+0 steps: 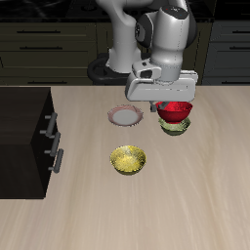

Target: Place the red bowl on the plate

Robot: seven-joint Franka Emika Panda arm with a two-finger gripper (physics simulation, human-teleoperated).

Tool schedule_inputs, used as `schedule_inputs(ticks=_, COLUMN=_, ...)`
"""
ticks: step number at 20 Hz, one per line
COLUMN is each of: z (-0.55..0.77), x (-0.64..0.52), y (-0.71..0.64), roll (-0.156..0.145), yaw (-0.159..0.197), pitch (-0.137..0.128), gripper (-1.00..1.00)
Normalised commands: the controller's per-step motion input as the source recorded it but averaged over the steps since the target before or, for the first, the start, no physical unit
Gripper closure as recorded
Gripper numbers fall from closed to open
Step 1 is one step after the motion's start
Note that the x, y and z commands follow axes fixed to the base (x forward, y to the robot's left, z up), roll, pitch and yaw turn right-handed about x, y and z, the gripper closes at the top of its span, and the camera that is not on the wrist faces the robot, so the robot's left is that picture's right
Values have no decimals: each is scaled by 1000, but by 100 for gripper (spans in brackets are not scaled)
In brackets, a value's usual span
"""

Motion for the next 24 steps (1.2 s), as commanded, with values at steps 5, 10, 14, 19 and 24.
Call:
schedule_inputs(ticks=5, z=-37, x=-241, y=-80, roll=8, yaw=-11, pitch=2, gripper=100)
schedule_inputs(ticks=10, z=-69, x=-277, y=-56, roll=21, yaw=-7, pitch=2, gripper=100)
schedule_inputs(ticks=14, z=-28, x=-262, y=-25, roll=31, yaw=-7, pitch=-5, gripper=100)
schedule_inputs(ticks=19, z=45, x=-299, y=-62, roll=27, yaw=-23, pitch=-13, gripper=100)
schedule_inputs(ticks=24, z=6, x=-253, y=-73, roll=8, yaw=-20, pitch=-16, gripper=100)
